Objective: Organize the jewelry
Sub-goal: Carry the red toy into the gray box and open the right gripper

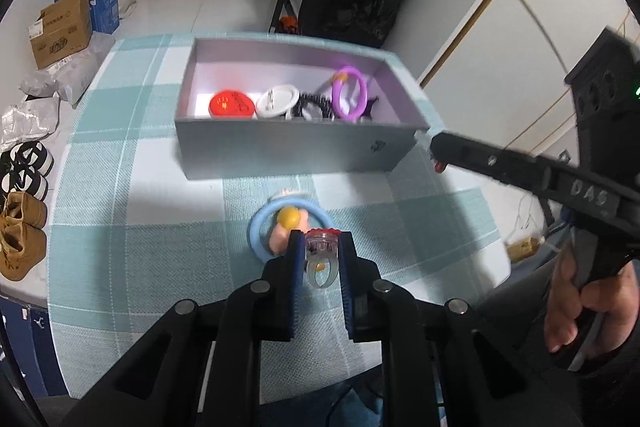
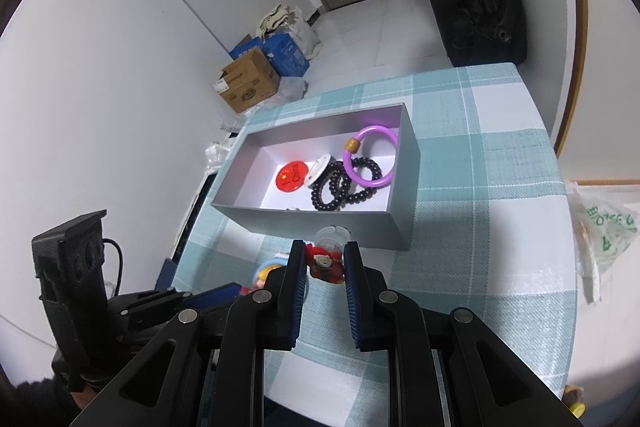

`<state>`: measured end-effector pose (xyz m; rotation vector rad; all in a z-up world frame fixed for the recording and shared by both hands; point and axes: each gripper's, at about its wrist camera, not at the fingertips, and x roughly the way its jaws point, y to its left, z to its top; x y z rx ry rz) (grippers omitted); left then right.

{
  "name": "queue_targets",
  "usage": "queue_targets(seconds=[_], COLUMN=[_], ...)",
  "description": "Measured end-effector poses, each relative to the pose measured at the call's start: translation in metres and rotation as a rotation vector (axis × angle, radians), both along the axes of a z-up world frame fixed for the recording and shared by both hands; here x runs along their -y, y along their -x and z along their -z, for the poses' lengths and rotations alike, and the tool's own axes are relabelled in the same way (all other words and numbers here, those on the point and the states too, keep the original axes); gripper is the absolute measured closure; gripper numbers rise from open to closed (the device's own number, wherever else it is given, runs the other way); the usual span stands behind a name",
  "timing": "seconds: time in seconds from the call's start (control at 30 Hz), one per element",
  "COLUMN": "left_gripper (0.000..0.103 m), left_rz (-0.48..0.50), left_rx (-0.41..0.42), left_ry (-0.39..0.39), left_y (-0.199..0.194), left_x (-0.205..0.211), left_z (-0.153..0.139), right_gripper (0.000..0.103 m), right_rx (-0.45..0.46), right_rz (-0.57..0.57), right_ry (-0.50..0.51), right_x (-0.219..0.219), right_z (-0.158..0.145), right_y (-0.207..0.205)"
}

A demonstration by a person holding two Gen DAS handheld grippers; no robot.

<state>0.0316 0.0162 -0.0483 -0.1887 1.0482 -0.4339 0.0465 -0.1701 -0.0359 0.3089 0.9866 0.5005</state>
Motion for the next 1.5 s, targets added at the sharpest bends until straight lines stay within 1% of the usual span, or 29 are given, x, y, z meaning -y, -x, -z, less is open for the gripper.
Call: queue_targets(seconds=[0.2, 0.4, 0.57, 0.7, 0.87, 1.0, 1.1, 1.5], left_gripper=[0.091, 0.091, 0.091, 0.091, 0.091, 0.091, 0.091, 0.091], left_rz=[-0.045, -0.093, -0.128, -0.137, -0.142, -0.143, -0.143, -0.142], left_rx=[0.066, 0.111, 0.136, 0.130, 0.096, 0.089, 0.082, 0.002], left_ry=[0.057, 0.100, 0.097, 0.085, 0.096, 0.094, 0.086, 0.093], left_y=[-0.004, -0.020, -0.033, -0.045, -0.061, -0.070, -0.077, -0.098], left_x=[-0.009, -0.019, -0.026, -0.027, -0.028, -0.026, -0.024, -0.018], left_z=[-0.019, -0.035, -0.040, -0.038, -0.032, -0.032, -0.030, -0.013], right_gripper=[0.085, 0.085, 0.085, 0.085, 0.085, 0.085, 0.085, 0.085], right_rx=[0.018, 0.040, 0.058, 0.057, 0.057, 0.048, 0.036, -0.033], right_rz=[0.001, -0.009, -0.015, -0.020, -0.030, -0.033, -0.033, -0.029], right_ry=[-0.033, -0.068, -0.090, -0.101, -0.118, -0.128, -0.134, -0.126], right_x=[-0.001, -0.007, -0.012, -0.015, -0.021, -0.024, -0.025, -0.026], right_z=[-0.008, -0.016, -0.022, -0.022, -0.022, -0.020, -0.017, 0.004], right_y=[-0.003, -0.009, -0.019, -0.029, -0.044, -0.055, -0.062, -0.084])
